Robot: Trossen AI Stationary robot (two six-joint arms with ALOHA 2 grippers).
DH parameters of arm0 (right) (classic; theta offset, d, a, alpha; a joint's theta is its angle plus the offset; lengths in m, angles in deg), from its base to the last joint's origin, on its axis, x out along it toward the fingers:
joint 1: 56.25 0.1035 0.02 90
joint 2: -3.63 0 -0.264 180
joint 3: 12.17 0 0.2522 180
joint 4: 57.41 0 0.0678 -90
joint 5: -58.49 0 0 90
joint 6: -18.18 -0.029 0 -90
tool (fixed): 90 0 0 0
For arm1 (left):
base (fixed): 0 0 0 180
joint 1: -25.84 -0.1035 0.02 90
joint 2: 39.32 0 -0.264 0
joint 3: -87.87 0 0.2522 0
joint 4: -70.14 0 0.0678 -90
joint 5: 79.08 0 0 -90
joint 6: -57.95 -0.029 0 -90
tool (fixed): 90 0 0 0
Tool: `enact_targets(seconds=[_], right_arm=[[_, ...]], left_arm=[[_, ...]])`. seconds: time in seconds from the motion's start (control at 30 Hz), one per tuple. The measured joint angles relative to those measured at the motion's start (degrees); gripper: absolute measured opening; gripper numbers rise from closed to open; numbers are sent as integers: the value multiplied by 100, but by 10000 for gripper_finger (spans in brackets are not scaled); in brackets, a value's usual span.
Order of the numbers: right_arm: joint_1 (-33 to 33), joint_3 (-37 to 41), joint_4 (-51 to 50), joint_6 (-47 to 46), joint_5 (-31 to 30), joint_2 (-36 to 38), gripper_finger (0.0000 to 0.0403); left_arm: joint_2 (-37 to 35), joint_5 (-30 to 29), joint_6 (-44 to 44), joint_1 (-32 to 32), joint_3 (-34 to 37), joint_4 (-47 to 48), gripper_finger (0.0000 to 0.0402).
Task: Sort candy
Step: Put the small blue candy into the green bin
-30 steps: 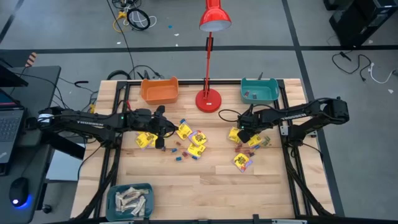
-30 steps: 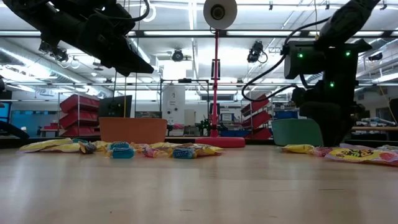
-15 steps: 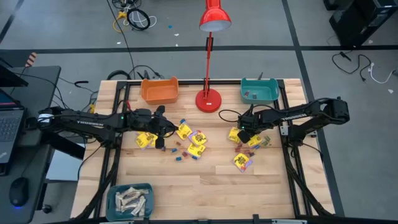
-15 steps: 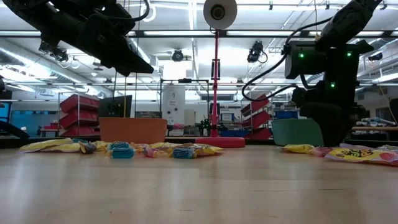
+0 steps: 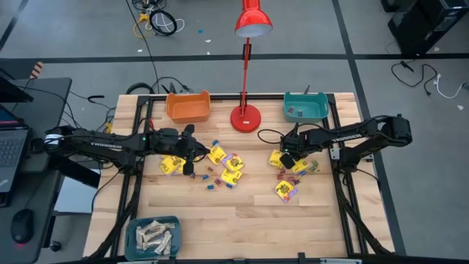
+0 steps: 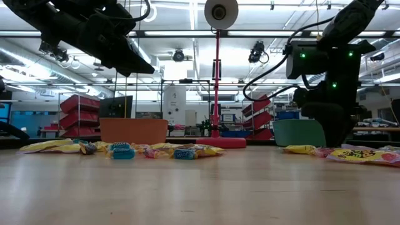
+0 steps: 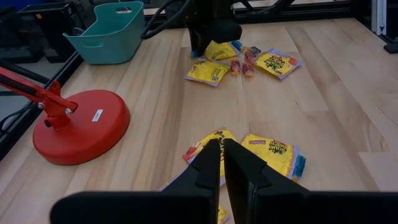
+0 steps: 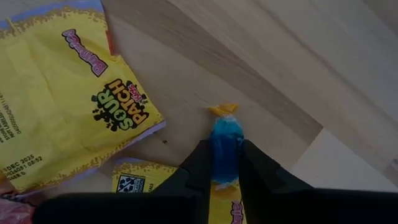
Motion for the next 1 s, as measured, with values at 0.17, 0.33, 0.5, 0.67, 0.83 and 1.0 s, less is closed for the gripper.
enact_targets(seconds=[0.17, 0.33, 0.5, 0.67, 0.83, 1.0], right_arm=[[-2, -165, -200, 57, 16, -13, 53], [-2, -501, -577, 112, -34, -13, 53], [-8, -905, -1000, 155, -201, -13, 52], [-97, -1414, -1363, 362, -343, -11, 52], [-334, -1974, -1500, 779, -345, -9, 52], [-761, -2537, -1505, 1125, -360, -7, 52]], left_arm=[[0, 0, -1, 0, 0, 2, 23], [0, 0, 0, 0, 0, 2, 23], [0, 1, -2, 0, 0, 2, 23], [0, 0, -2, 0, 0, 2, 23], [0, 2, -2, 0, 0, 2, 23], [0, 0, -2, 0, 0, 2, 23]])
